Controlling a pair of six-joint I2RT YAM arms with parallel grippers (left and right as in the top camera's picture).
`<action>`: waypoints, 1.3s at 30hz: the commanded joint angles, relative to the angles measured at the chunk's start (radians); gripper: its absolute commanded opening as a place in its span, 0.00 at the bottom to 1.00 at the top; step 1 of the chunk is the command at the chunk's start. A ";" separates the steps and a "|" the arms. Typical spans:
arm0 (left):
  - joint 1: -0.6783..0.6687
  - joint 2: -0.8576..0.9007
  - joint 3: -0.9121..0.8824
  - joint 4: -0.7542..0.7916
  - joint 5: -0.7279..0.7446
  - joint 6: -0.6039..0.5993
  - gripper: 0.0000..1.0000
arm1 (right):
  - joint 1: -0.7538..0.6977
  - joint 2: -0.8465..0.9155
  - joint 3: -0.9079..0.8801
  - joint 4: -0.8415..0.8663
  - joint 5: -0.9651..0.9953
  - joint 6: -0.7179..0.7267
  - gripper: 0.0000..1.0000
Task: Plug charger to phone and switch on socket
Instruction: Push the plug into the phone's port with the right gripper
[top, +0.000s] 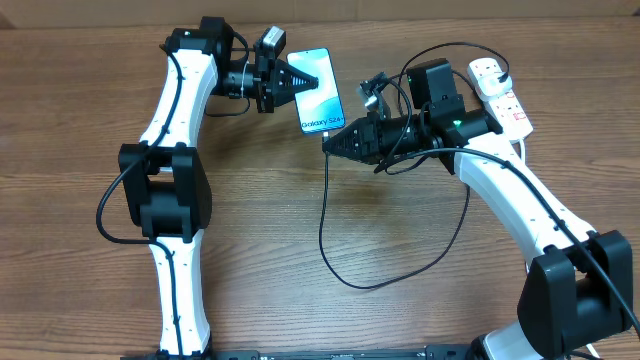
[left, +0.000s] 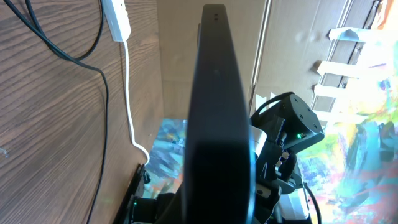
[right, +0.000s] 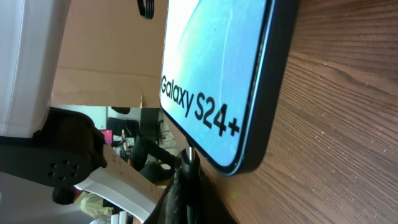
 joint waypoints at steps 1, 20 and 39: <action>-0.012 -0.033 0.018 -0.002 0.063 0.005 0.04 | 0.006 0.003 0.019 0.009 -0.003 0.004 0.04; -0.026 -0.033 0.018 -0.002 0.063 0.005 0.04 | 0.003 0.003 0.019 0.011 -0.002 0.003 0.04; -0.025 -0.033 0.018 -0.002 0.063 0.004 0.04 | -0.028 0.003 0.019 0.006 -0.002 -0.001 0.04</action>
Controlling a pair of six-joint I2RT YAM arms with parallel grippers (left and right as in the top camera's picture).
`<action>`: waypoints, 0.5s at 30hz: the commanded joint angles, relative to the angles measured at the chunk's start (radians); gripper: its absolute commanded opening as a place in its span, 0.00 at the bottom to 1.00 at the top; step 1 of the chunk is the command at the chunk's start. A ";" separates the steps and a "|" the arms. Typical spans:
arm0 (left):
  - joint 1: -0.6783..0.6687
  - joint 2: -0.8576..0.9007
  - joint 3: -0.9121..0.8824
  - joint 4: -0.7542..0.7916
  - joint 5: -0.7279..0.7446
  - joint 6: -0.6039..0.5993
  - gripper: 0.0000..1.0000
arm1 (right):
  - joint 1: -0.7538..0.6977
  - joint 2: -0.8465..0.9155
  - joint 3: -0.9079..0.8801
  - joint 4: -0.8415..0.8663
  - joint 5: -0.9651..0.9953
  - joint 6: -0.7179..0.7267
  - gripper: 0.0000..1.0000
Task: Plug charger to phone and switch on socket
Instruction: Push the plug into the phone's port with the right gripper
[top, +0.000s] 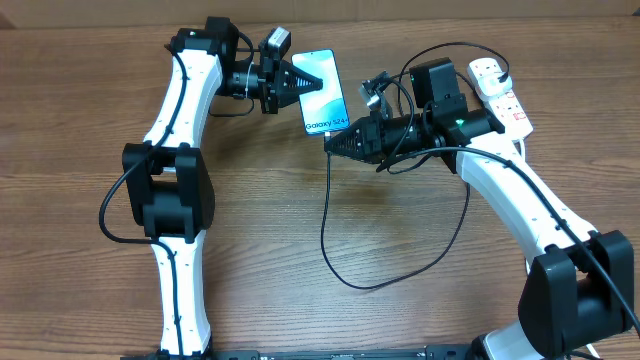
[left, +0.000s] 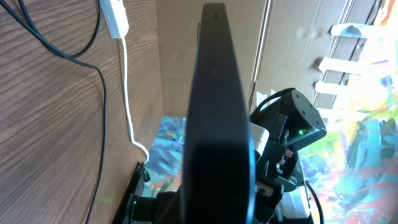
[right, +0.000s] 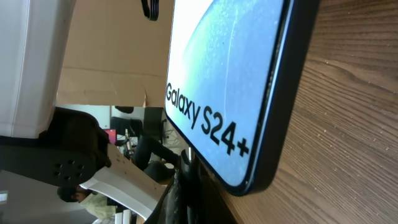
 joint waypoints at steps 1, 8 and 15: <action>-0.008 -0.033 0.018 -0.003 0.062 0.004 0.04 | -0.015 0.003 0.019 0.010 0.018 0.000 0.04; -0.008 -0.033 0.018 -0.003 0.062 0.004 0.04 | -0.015 0.018 0.019 -0.017 0.054 0.000 0.04; -0.008 -0.033 0.018 0.004 0.062 0.004 0.04 | -0.015 0.026 0.019 0.013 -0.035 -0.004 0.04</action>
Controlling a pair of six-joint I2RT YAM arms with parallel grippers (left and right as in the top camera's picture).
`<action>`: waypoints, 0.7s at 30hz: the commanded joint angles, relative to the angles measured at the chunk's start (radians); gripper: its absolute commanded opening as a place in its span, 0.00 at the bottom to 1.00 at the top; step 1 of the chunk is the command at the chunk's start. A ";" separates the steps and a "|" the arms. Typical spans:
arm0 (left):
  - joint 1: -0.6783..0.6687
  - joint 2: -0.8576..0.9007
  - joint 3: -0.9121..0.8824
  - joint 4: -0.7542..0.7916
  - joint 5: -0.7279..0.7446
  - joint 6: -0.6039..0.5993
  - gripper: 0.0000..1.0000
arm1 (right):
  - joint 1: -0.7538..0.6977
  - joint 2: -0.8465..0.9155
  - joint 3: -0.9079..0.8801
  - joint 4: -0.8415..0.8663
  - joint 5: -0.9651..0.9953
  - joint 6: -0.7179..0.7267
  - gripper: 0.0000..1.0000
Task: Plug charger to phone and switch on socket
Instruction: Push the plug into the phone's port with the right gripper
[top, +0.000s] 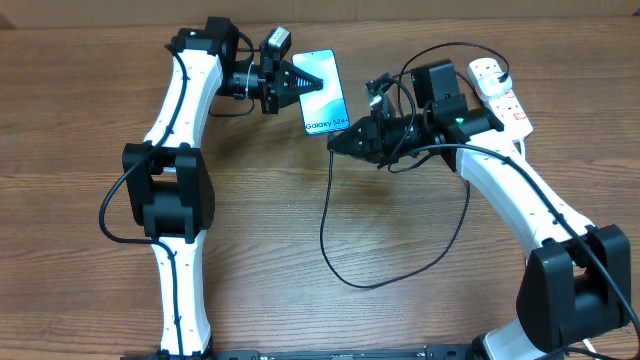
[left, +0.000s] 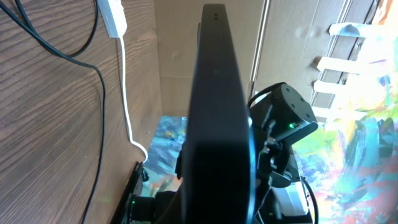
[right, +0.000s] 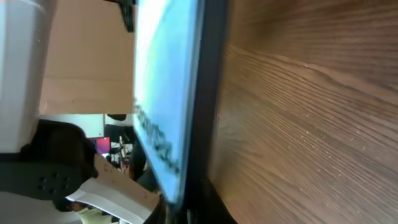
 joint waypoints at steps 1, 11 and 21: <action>-0.007 -0.033 0.018 0.005 0.056 0.004 0.04 | -0.006 0.006 0.019 0.017 -0.080 -0.003 0.04; 0.036 -0.033 0.018 0.019 0.056 -0.008 0.04 | 0.003 0.006 0.020 -0.029 -0.095 -0.022 0.04; 0.013 -0.033 0.018 0.019 0.056 -0.008 0.04 | 0.003 0.008 0.019 0.000 -0.094 -0.018 0.04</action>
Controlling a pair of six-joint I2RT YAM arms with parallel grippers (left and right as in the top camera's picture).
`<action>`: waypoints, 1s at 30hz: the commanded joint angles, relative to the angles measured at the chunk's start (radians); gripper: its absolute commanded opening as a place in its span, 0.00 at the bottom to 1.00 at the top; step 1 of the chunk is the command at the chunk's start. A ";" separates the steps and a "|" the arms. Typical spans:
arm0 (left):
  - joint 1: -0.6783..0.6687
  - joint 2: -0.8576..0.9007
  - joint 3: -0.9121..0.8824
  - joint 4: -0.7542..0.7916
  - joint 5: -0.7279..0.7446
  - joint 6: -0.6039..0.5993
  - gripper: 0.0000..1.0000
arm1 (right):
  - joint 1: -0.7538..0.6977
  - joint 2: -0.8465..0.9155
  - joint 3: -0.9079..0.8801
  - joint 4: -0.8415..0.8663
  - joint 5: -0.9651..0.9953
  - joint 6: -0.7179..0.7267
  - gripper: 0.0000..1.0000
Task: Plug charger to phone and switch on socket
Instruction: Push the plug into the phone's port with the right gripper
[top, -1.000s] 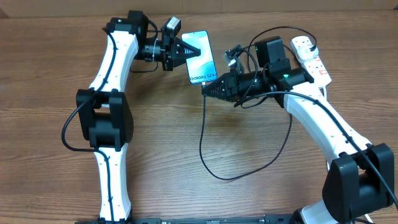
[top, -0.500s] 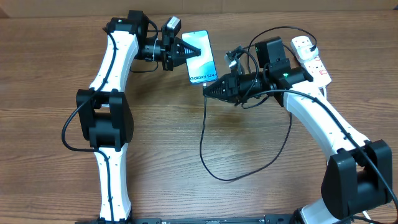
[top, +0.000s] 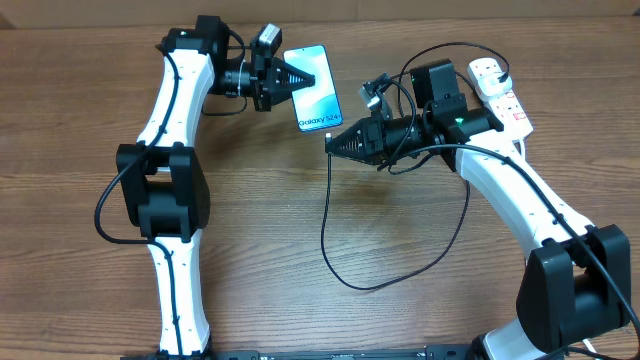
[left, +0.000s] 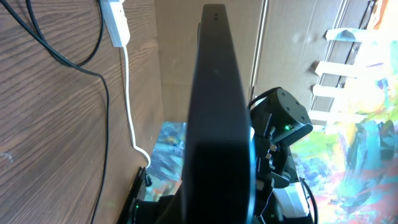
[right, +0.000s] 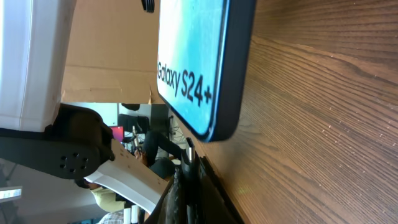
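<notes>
My left gripper (top: 293, 78) is shut on the top end of the phone (top: 314, 88) and holds it just above the table, its lit "Galaxy S24+" screen facing up. The left wrist view shows only the phone's dark edge (left: 217, 99). My right gripper (top: 333, 143) is shut on the charger plug (right: 188, 149). The plug's metal tip sits just below the bottom edge of the phone (right: 199, 62), a small gap apart. The black charger cable (top: 325, 230) hangs from the plug and loops across the table. The white socket strip (top: 500, 92) lies at the far right.
The cable loop (top: 400, 280) runs over the wooden table (top: 250, 260) in front of the right arm and back up toward the socket strip. A white lead (left: 127, 93) shows in the left wrist view. Both arm bases stand at the near edge.
The phone and my left gripper have shifted a little left and away. In the right wrist view the phone was edge-on against the plug; now its screen faces the camera and the plug tip is apart.
My left gripper held the phone over the table throughout, my right gripper shut on the plug beneath its bottom edge. The plug came closer at each moment, reaching the phone's edge 0.7 s ago. Now phone and plug stand slightly apart again.
</notes>
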 joint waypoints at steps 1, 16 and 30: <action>-0.014 -0.033 0.018 0.000 0.056 -0.007 0.04 | 0.002 0.009 0.020 0.006 -0.019 -0.011 0.04; -0.015 -0.033 0.018 -0.016 0.056 -0.002 0.04 | 0.002 0.010 0.019 0.033 -0.016 0.009 0.04; -0.030 -0.033 0.018 -0.018 0.056 0.005 0.04 | 0.002 0.010 0.019 0.043 -0.011 0.009 0.04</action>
